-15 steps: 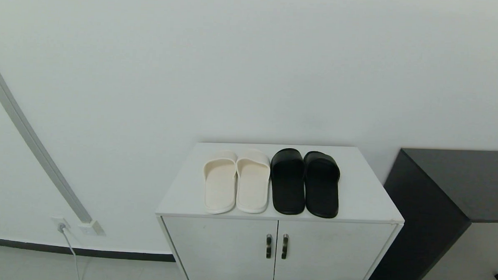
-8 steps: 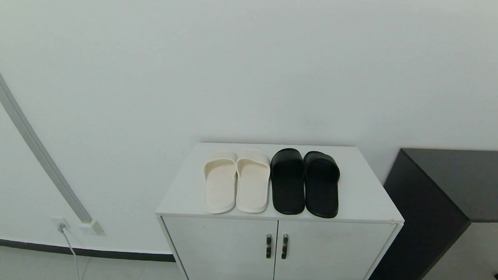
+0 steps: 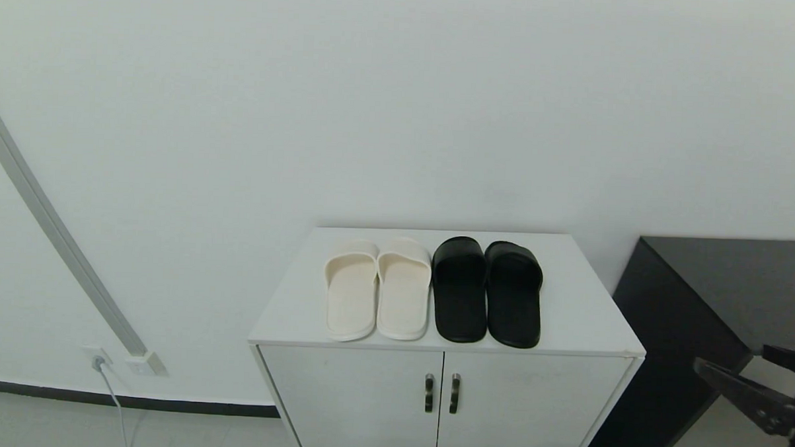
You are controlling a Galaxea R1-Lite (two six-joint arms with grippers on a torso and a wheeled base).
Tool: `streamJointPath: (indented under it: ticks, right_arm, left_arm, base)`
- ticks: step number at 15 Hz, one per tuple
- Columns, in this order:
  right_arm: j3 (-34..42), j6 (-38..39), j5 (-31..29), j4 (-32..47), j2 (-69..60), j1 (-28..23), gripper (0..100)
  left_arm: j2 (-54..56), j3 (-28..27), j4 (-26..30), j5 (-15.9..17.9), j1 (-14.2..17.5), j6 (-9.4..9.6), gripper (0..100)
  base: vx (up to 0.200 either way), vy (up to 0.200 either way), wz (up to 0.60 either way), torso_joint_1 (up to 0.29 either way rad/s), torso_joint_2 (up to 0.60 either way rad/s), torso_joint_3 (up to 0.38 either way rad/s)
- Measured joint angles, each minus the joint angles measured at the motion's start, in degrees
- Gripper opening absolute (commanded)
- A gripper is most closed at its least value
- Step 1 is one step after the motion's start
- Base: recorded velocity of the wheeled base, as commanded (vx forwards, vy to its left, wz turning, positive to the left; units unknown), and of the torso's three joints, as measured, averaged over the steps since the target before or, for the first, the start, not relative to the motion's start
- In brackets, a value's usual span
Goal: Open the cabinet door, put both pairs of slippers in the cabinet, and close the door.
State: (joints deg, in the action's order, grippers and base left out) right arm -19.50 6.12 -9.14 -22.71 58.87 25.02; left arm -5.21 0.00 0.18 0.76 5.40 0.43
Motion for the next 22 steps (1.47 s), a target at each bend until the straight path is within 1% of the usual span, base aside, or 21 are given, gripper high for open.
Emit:
streamJointPath:
  ticks: [1,3,6,8,11,15,17,22]
  right_arm:
    - [-3.0,1.5,-3.5,-0.5,3.6,4.0,100]
    - [-9.4,3.9,-9.5,-0.7,11.0,10.0,100]
    - [-17.7,6.0,-16.4,-0.9,20.9,15.7,100]
    - [-23.1,7.9,-18.9,-0.9,27.3,17.9,100]
    - [-30.5,10.3,-22.2,-0.9,36.9,19.3,100]
    - [-40.2,13.6,-26.3,-1.8,49.0,19.1,100]
    - [-43.6,13.1,-27.4,-4.9,54.3,18.2,100]
    - [-52.5,8.8,-28.2,-10.7,65.5,14.8,100]
  left_arm:
    - [0.0,0.0,0.0,0.0,0.0,0.0,0]
    - [0.0,0.0,0.0,0.0,0.0,0.0,0]
    - [0.0,0.0,0.0,0.0,0.0,-0.05,0]
    - [0.0,0.0,0.0,0.0,0.0,-0.02,0]
    - [0.0,0.0,0.0,0.0,0.0,0.0,0]
    - [0.0,0.0,0.0,0.0,0.0,-0.05,0]
    - [0.0,0.0,0.0,0.0,0.0,-0.07,0]
    - [0.0,0.0,0.0,0.0,0.0,-0.07,0]
  base:
    - [0.0,0.0,0.0,0.0,0.0,0.0]
    - [0.0,0.0,0.0,0.0,0.0,0.0]
    - [0.0,0.0,0.0,0.0,0.0,0.0]
    - [0.0,0.0,0.0,0.0,0.0,0.0]
    - [0.0,0.0,0.0,0.0,0.0,0.0]
    - [0.0,0.0,0.0,0.0,0.0,0.0]
    - [0.0,0.0,0.0,0.0,0.0,0.0]
    - [0.0,0.0,0.0,0.0,0.0,0.0]
